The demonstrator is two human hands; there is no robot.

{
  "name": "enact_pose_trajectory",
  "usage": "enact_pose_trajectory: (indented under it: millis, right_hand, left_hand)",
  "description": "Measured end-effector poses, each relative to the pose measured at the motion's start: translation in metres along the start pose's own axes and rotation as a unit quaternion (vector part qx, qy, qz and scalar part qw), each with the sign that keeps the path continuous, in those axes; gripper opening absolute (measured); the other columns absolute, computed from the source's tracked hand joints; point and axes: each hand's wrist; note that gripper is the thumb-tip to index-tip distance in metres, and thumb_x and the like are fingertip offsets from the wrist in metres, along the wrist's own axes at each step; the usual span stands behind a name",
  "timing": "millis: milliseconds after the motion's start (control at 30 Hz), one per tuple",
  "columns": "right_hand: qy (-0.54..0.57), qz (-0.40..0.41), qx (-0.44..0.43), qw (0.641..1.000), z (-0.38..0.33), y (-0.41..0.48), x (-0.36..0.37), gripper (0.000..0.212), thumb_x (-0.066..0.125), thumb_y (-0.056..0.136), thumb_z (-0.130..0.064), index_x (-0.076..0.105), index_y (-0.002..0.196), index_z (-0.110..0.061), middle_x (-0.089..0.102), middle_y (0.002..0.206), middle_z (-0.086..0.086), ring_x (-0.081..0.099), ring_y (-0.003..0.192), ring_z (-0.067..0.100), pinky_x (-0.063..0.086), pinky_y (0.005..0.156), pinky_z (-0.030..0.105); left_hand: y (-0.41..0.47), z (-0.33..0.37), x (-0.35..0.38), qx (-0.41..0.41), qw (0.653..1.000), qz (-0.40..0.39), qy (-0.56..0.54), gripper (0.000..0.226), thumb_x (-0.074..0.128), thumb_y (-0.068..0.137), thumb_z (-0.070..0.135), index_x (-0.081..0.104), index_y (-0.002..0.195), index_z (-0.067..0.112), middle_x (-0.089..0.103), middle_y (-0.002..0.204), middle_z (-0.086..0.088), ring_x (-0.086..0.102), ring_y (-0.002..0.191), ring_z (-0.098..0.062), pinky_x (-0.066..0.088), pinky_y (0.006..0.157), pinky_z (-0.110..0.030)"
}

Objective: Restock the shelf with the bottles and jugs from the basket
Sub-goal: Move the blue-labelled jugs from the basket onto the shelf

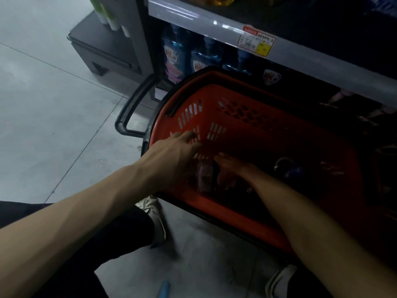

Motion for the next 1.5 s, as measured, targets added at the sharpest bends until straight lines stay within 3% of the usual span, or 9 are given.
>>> enact_pose_trajectory:
  millis: [233, 333, 400, 567, 667, 800, 1033, 1167, 1500]
  right_hand:
    - [0.236, 0.059, -0.022, 0.97, 0.011, -0.035, 0.017, 0.103, 0.089, 0.055, -0.017, 0.045, 0.147, -0.022, 0.067, 0.125, 0.006, 0.075, 0.088, 0.022, 0.063, 0.071, 0.041]
    - [0.276, 0.069, 0.001, 0.959, 0.01, -0.051, 0.011, 0.057, 0.087, 0.066, -0.002, 0.066, 0.116, -0.018, 0.075, 0.077, -0.007, 0.071, 0.062, 0.008, 0.06, 0.052, 0.03]
    - [0.306, 0.069, 0.03, 0.949, 0.007, -0.067, 0.001, 0.065, 0.093, 0.061, -0.011, 0.06, 0.117, -0.019, 0.074, 0.073, 0.003, 0.071, 0.052, 0.013, 0.055, 0.04, 0.032]
    - [0.37, 0.153, -0.012, 0.916, 0.007, -0.127, -0.052, 0.05, 0.098, 0.06, -0.009, 0.069, 0.098, -0.024, 0.077, 0.079, 0.003, 0.073, 0.064, 0.009, 0.062, 0.054, 0.038]
    - [0.392, 0.246, -0.033, 0.886, 0.007, -0.172, -0.087, 0.058, 0.1, 0.051, -0.006, 0.062, 0.088, -0.029, 0.069, 0.087, -0.013, 0.065, 0.073, -0.015, 0.056, 0.067, 0.012]
    - [0.372, 0.3, -0.071, 0.876, 0.012, -0.22, -0.127, 0.093, 0.104, 0.035, -0.042, 0.062, 0.118, -0.031, 0.072, 0.109, -0.013, 0.068, 0.099, -0.004, 0.06, 0.086, 0.029]
    - [0.405, 0.394, -0.149, 0.812, 0.017, -0.309, -0.172, 0.071, 0.097, 0.06, -0.014, 0.064, 0.12, -0.031, 0.075, 0.112, -0.012, 0.071, 0.104, 0.006, 0.06, 0.083, 0.027]
    - [0.47, 0.427, -0.158, 0.757, 0.028, -0.325, -0.171, 0.063, 0.093, 0.062, -0.006, 0.066, 0.113, -0.032, 0.077, 0.104, -0.014, 0.073, 0.096, 0.004, 0.06, 0.076, 0.024]
    - [0.476, 0.444, -0.155, 0.743, 0.066, -0.328, -0.174, 0.073, 0.095, 0.06, -0.009, 0.061, 0.121, -0.028, 0.075, 0.113, -0.009, 0.071, 0.102, 0.006, 0.06, 0.079, 0.026]
  left_hand:
    - [0.0, 0.001, -0.003, 0.003, 1.0, 0.017, -0.012, 0.052, 0.059, 0.098, 0.04, 0.045, 0.147, 0.031, 0.05, 0.143, -0.008, 0.058, 0.122, -0.029, 0.061, 0.081, -0.044]
    - [0.002, 0.007, -0.007, -0.027, 1.0, 0.005, -0.007, 0.049, 0.056, 0.099, 0.042, 0.049, 0.145, 0.027, 0.052, 0.138, -0.008, 0.06, 0.119, -0.029, 0.06, 0.079, -0.046]
    - [0.003, 0.013, -0.014, -0.06, 0.998, 0.003, -0.018, 0.047, 0.055, 0.098, 0.045, 0.053, 0.141, 0.024, 0.056, 0.133, -0.005, 0.061, 0.114, -0.028, 0.059, 0.08, -0.047]
    - [0.003, 0.032, -0.039, -0.181, 0.969, 0.074, -0.151, 0.052, 0.045, 0.088, 0.049, 0.063, 0.13, 0.025, 0.068, 0.123, -0.004, 0.07, 0.1, -0.028, 0.06, 0.079, -0.045]
    - [0.007, 0.042, -0.055, -0.24, 0.926, 0.095, -0.274, 0.055, 0.043, 0.075, 0.047, 0.068, 0.119, 0.025, 0.074, 0.107, -0.001, 0.071, 0.093, -0.025, 0.06, 0.08, -0.04]
    - [0.021, 0.069, -0.07, -0.215, 0.867, 0.097, -0.44, 0.015, 0.064, 0.092, 0.026, 0.071, 0.104, 0.024, 0.069, 0.082, 0.011, 0.069, 0.079, -0.013, 0.048, 0.058, -0.018]
    - [0.041, 0.132, -0.098, -0.111, 0.724, 0.007, -0.681, 0.035, 0.062, 0.091, -0.001, 0.073, 0.119, 0.017, 0.079, 0.109, -0.007, 0.076, 0.089, -0.015, 0.057, 0.065, -0.021]
    - [0.058, 0.145, -0.089, -0.02, 0.75, -0.028, -0.661, 0.054, 0.077, 0.086, 0.015, 0.062, 0.135, 0.031, 0.072, 0.128, 0.004, 0.069, 0.118, -0.016, 0.054, 0.1, -0.04]
    - [0.092, 0.195, -0.074, 0.01, 0.772, 0.112, -0.626, 0.071, 0.091, 0.073, 0.015, 0.058, 0.135, 0.024, 0.073, 0.124, 0.008, 0.071, 0.112, -0.01, 0.062, 0.088, -0.031]
Point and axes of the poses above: each hand's wrist, its own y-axis towards the middle knuckle, its own x-axis out of the palm, z = x × y
